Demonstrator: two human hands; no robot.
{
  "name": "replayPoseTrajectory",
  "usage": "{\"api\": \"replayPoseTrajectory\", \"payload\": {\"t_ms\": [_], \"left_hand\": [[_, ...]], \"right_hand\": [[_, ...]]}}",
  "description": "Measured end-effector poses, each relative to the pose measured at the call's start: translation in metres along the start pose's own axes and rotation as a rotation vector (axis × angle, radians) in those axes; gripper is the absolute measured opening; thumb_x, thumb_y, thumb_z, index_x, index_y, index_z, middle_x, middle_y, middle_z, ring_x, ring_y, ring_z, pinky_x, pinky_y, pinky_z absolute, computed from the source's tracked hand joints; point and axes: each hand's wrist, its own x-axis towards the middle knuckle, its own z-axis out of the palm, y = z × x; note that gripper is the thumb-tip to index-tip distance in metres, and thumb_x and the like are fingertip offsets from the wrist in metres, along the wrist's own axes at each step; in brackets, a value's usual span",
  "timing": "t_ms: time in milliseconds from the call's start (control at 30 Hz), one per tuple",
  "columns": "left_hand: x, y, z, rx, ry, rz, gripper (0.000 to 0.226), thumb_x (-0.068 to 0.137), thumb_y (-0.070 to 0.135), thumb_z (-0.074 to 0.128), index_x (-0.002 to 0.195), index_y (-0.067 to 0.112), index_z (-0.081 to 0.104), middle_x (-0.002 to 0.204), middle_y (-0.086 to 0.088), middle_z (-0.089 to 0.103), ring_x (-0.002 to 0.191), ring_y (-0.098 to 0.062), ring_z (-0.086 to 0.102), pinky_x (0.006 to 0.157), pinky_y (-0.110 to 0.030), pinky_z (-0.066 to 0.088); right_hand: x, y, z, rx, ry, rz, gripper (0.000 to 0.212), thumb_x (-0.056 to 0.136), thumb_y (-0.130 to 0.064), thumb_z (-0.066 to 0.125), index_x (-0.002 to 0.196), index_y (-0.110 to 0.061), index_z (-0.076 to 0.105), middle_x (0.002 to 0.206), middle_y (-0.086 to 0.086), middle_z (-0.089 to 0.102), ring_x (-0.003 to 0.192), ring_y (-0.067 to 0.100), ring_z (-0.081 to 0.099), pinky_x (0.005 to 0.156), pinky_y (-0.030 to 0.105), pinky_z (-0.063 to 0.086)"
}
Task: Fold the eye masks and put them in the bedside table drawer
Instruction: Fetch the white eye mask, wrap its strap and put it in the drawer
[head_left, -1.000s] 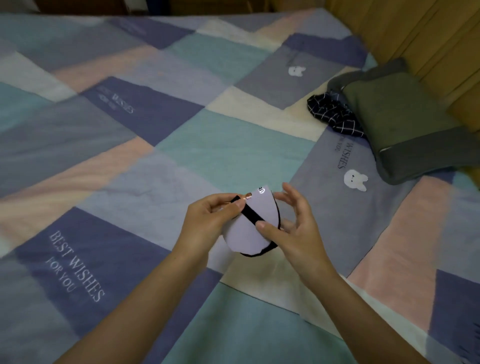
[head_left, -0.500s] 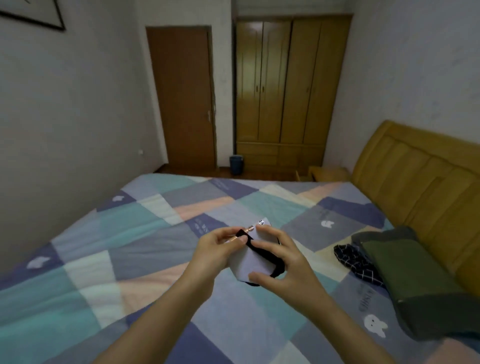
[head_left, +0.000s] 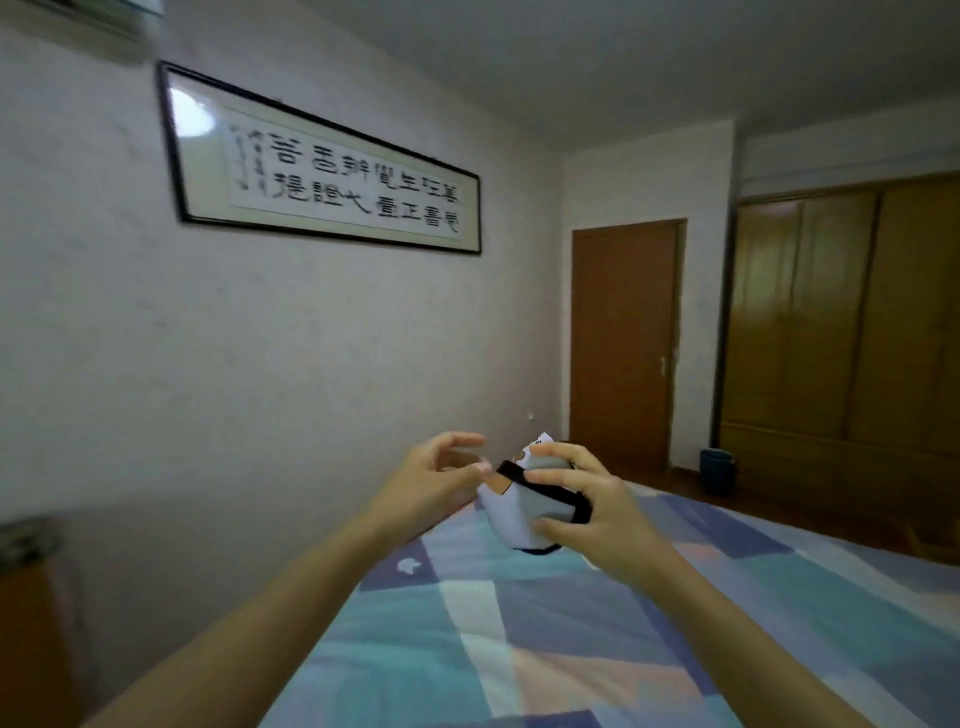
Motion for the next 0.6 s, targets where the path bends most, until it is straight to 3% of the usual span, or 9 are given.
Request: {"api": "replayPoseTrajectory", "payload": {"t_ms": [67,167,267,367,500,600], "left_hand": [[-0.013,-0.007,-0.068,0.190,0.075,0.022,0.036,0.088,0.025,0.064,0.123,0.025,0.056,0.114,0.003,0.067,0.091,-0.008,0.064,0.065,-0.016,0.047],[-0.039,-0.028,-0.173,0.517,0.162,-0.017,0.045,0.084,0.037,0.067,0.126,0.031,0.053,0.114,0.010,0.063,0.094,-0.007,0.063,0.081,-0.028,0.053],[-0.071,-0.051,-0.267,0.863,0.222,-0.123,0.051,0.082,0.048,0.064,0.129,0.037,0.047,0.120,0.014,0.058,0.097,-0.006,0.059,0.086,-0.032,0.051],[-0.104,-0.070,-0.345,1.015,0.262,-0.213,0.053,0.084,0.048,0.061,0.133,0.036,0.043,0.127,0.013,0.055,0.103,-0.009,0.057,0.085,-0.030,0.047],[-0.130,-0.096,-0.425,1.170,0.310,-0.299,0.056,0.086,0.048,0.058,0.137,0.036,0.038,0.132,0.012,0.053,0.111,-0.011,0.056,0.086,-0.030,0.046],[-0.131,-0.118,-0.474,1.273,0.359,-0.332,0.059,0.087,0.048,0.057,0.140,0.035,0.034,0.134,0.012,0.051,0.113,-0.012,0.056,0.086,-0.030,0.047]], "right_hand": [[0.032,-0.020,0.043,0.029,-0.034,-0.046,0.046,0.072,0.003,0.074,0.111,-0.019,0.066,0.129,-0.016,0.047,0.115,-0.015,0.044,0.093,0.008,0.041],[0.079,-0.057,0.114,0.106,-0.093,-0.094,0.044,0.074,0.005,0.073,0.113,-0.013,0.065,0.130,-0.010,0.047,0.114,-0.014,0.044,0.092,0.006,0.041],[0.119,-0.094,0.189,0.174,-0.150,-0.149,0.047,0.072,0.008,0.073,0.114,-0.010,0.064,0.130,-0.003,0.046,0.116,-0.002,0.045,0.091,0.000,0.037],[0.149,-0.122,0.262,0.235,-0.202,-0.183,0.047,0.071,0.009,0.072,0.111,-0.015,0.066,0.130,-0.001,0.047,0.121,0.005,0.045,0.092,0.002,0.036],[0.186,-0.146,0.342,0.264,-0.252,-0.226,0.047,0.071,0.000,0.075,0.104,-0.032,0.065,0.128,-0.007,0.050,0.117,-0.016,0.041,0.092,0.002,0.036],[0.225,-0.155,0.389,0.273,-0.294,-0.252,0.044,0.072,-0.005,0.076,0.102,-0.035,0.067,0.127,-0.014,0.050,0.123,-0.011,0.041,0.095,0.008,0.036]]}}
